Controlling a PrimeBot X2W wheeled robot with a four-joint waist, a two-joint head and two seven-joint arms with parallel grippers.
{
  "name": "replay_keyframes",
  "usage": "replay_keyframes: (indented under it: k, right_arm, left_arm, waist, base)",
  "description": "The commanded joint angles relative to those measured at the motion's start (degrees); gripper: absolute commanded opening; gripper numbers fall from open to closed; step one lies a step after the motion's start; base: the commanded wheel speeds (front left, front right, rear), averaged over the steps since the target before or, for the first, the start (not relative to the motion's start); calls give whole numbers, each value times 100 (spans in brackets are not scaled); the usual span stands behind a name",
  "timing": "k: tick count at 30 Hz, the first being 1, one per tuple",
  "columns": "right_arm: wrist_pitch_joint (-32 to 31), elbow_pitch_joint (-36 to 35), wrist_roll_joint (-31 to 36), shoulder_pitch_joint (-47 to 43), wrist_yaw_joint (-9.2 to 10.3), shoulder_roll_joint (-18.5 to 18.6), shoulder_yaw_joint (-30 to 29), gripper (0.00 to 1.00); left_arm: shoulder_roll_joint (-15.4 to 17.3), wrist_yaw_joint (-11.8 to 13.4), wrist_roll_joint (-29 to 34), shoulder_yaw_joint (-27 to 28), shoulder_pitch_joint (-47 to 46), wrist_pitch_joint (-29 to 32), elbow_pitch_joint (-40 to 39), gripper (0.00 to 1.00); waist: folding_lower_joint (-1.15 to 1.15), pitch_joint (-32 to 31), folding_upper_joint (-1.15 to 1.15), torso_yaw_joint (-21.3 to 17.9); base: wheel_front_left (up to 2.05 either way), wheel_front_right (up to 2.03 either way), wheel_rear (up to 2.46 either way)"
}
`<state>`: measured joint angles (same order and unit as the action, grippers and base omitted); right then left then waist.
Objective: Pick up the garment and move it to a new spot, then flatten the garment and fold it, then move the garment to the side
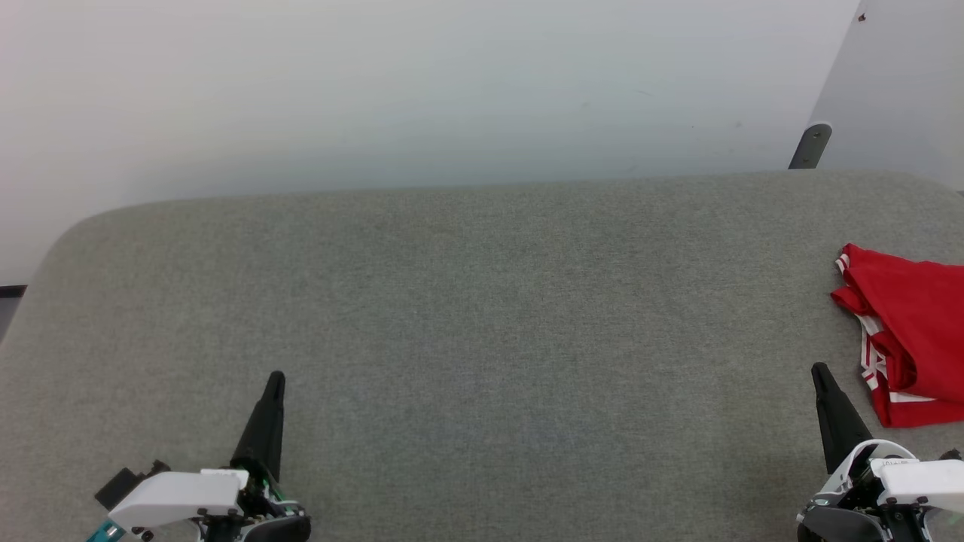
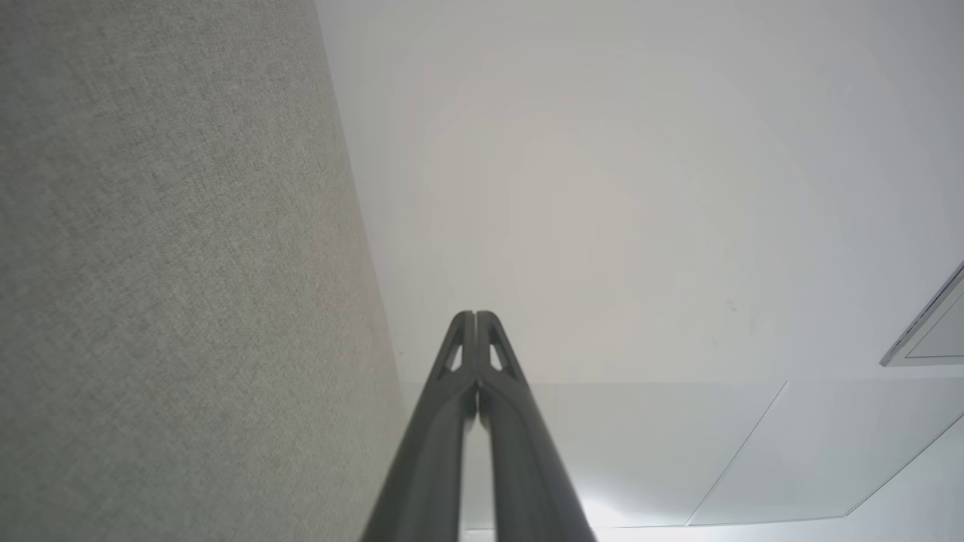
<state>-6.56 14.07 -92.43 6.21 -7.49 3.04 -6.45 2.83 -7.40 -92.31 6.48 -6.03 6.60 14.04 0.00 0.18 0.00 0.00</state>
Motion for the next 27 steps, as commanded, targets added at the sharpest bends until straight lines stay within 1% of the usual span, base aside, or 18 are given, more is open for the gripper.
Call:
replay_keyframes:
  k: [1, 27]
  right_arm:
    - [-4, 1, -5, 22, 0, -13, -5, 0]
    - [-10, 2, 0, 23, 0, -16, -9, 0]
  left_arm:
    - [-3, -16, -18, 14, -53, 10, 4, 0]
    - [-3, -16, -19, 13, -53, 9, 3, 0]
  waist:
    - [0, 0, 0, 0]
    - [0, 0, 0, 0]
  base:
    - [0, 0, 0]
    - [0, 0, 0]
